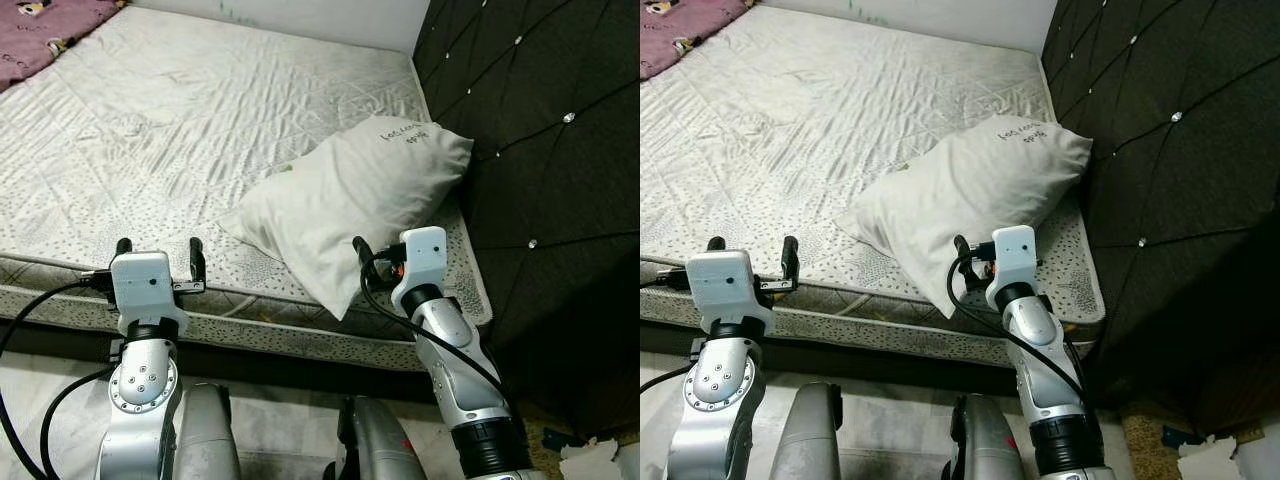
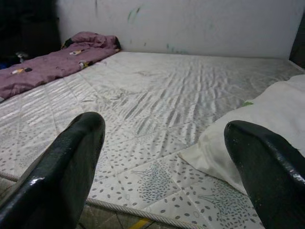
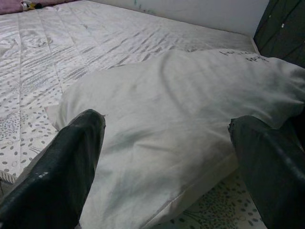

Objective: Clean up the room

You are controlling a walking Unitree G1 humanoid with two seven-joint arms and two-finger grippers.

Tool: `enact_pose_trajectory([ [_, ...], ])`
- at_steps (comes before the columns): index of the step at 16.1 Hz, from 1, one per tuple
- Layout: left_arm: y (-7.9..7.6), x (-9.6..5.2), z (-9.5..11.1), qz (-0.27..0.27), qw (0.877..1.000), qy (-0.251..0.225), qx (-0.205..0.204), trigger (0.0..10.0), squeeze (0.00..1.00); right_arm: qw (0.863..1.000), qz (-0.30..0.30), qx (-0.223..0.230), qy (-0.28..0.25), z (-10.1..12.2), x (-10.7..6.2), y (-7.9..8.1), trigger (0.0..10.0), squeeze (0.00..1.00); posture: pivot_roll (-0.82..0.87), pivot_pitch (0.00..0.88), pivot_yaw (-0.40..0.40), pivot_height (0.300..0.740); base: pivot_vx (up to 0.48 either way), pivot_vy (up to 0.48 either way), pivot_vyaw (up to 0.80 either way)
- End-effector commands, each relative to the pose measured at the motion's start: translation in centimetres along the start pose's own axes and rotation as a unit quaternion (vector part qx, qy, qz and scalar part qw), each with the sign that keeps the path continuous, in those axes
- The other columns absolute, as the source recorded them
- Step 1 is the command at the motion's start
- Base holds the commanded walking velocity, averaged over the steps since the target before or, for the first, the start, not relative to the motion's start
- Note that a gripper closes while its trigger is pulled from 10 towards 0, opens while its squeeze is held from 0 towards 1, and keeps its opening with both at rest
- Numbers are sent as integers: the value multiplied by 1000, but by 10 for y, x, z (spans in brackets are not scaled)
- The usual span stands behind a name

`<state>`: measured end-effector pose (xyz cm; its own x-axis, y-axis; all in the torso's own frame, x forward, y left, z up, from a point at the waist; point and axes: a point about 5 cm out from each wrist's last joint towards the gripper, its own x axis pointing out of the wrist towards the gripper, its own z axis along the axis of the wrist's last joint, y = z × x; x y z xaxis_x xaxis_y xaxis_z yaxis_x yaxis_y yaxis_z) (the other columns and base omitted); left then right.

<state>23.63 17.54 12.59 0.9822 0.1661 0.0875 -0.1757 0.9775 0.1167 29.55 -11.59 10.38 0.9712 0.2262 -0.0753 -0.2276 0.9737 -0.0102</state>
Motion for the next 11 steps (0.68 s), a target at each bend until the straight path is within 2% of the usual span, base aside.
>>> enact_pose_trajectory([
  [1, -4, 1, 4, -10, 1000, -11, -4, 10000, 0, 1000, -6, -2, 0, 1, 0, -4, 10000, 0, 105, 31, -121, 622, 300, 0, 0],
  [4, -4, 2, 5, -12, 1000, -11, -5, 10000, 0, 1000, -8, -4, -1, 1, 1, -5, 10000, 0, 106, 30, -121, 622, 320, 0, 0],
  [11, -6, 2, 5, -21, 1000, -14, -11, 10000, 0, 1000, -10, -8, -5, 3, 1, -6, 10000, 0, 103, 30, -122, 622, 480, 0, 0],
])
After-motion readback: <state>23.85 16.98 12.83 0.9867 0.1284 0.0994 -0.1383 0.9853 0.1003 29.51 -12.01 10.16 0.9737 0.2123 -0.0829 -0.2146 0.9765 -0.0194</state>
